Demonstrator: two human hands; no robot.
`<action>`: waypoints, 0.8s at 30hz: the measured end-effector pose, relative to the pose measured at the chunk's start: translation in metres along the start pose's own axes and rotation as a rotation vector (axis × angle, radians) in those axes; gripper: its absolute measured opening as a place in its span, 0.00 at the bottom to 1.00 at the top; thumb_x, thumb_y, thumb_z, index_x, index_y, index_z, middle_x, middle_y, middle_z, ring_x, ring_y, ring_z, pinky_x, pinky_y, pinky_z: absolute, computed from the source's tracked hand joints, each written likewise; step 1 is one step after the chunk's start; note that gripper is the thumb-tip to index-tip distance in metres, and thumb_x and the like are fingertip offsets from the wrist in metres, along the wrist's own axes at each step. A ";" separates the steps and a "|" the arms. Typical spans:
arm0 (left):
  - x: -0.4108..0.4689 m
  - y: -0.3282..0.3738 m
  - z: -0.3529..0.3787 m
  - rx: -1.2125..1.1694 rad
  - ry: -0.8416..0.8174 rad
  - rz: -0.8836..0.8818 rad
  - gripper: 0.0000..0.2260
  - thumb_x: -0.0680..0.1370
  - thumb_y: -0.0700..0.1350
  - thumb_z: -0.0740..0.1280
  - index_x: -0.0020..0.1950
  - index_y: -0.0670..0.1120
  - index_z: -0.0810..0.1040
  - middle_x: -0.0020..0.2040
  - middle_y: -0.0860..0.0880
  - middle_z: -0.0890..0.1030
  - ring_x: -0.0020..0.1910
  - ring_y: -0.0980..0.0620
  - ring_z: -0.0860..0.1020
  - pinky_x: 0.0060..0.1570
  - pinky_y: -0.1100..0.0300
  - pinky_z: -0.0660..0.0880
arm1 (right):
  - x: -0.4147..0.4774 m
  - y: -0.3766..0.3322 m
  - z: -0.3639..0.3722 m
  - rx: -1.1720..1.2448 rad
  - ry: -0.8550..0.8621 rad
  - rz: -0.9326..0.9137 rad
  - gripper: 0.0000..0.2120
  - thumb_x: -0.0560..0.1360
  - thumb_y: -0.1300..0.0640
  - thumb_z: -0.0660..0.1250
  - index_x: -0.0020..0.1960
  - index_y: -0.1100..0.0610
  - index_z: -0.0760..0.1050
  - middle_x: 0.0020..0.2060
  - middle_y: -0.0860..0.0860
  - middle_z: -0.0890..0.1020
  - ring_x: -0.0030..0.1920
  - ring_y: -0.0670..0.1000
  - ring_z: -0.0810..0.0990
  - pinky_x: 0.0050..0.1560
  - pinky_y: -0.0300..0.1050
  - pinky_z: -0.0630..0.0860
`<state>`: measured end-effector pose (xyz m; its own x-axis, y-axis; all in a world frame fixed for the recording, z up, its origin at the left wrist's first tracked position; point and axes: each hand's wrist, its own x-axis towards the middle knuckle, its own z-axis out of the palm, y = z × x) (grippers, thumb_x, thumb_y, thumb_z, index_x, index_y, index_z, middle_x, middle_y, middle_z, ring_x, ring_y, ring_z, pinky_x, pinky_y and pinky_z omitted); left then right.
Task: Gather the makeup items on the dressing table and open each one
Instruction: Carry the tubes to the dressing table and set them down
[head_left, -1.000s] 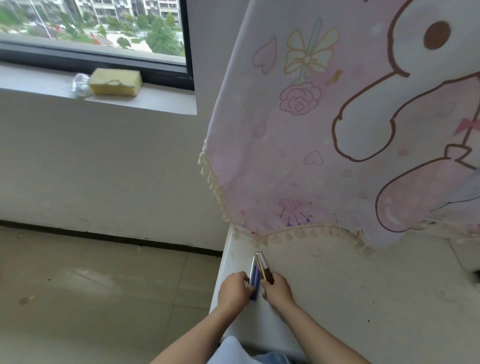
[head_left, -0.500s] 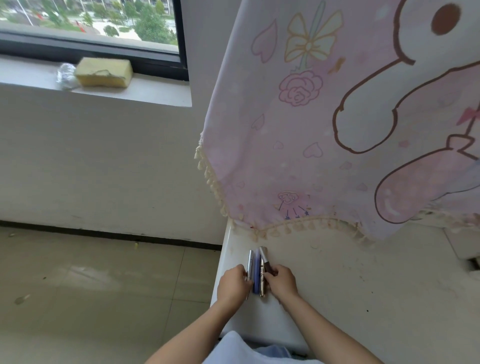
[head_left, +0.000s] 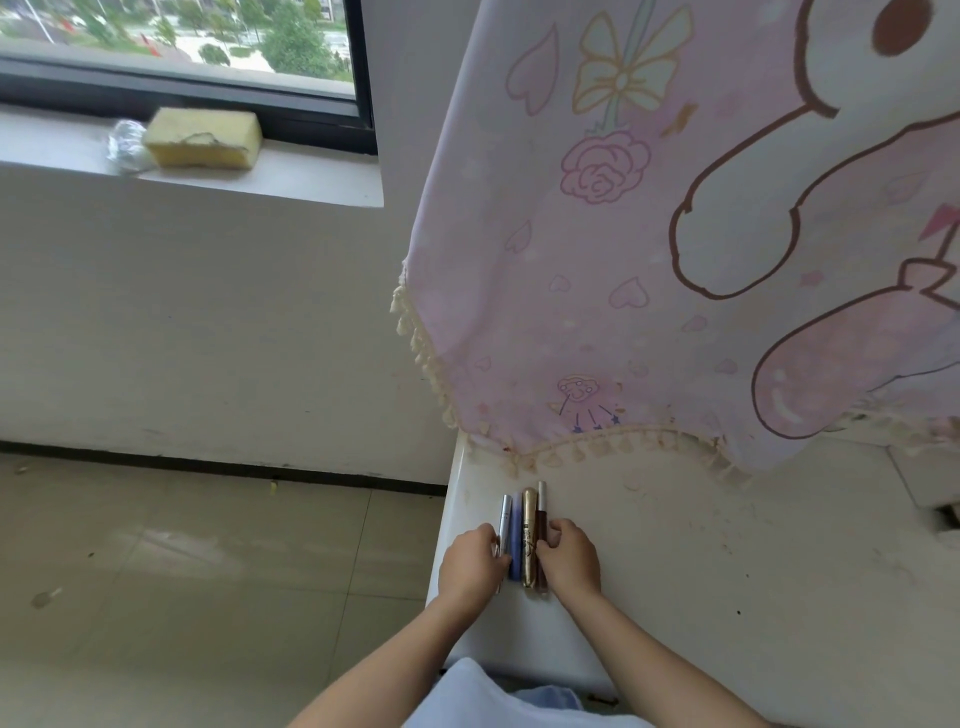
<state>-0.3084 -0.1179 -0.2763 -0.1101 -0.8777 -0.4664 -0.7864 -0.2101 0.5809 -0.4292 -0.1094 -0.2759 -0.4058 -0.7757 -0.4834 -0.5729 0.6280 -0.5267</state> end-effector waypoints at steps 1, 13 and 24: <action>0.000 0.000 0.000 0.013 0.003 0.005 0.03 0.75 0.44 0.63 0.48 0.47 0.71 0.37 0.51 0.72 0.41 0.50 0.71 0.41 0.57 0.69 | -0.001 -0.001 -0.001 -0.007 -0.005 -0.004 0.13 0.73 0.62 0.62 0.57 0.61 0.74 0.55 0.56 0.79 0.56 0.56 0.78 0.48 0.42 0.71; -0.001 -0.006 -0.003 0.328 0.034 0.178 0.12 0.78 0.47 0.57 0.52 0.40 0.76 0.52 0.44 0.75 0.53 0.45 0.73 0.46 0.55 0.71 | -0.009 0.002 -0.002 -0.076 -0.006 -0.040 0.17 0.73 0.57 0.64 0.60 0.58 0.73 0.56 0.58 0.76 0.57 0.56 0.75 0.55 0.45 0.72; 0.002 -0.032 -0.003 0.471 0.133 0.426 0.13 0.66 0.53 0.58 0.39 0.49 0.79 0.36 0.53 0.80 0.36 0.50 0.80 0.30 0.60 0.75 | -0.038 0.032 -0.015 -0.544 0.159 -0.274 0.20 0.71 0.46 0.59 0.57 0.54 0.78 0.56 0.54 0.80 0.57 0.56 0.79 0.52 0.50 0.77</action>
<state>-0.2811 -0.1145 -0.2938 -0.4191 -0.8945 -0.1557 -0.8761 0.3534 0.3279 -0.4425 -0.0612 -0.2639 -0.2696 -0.9302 -0.2491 -0.9344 0.3152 -0.1657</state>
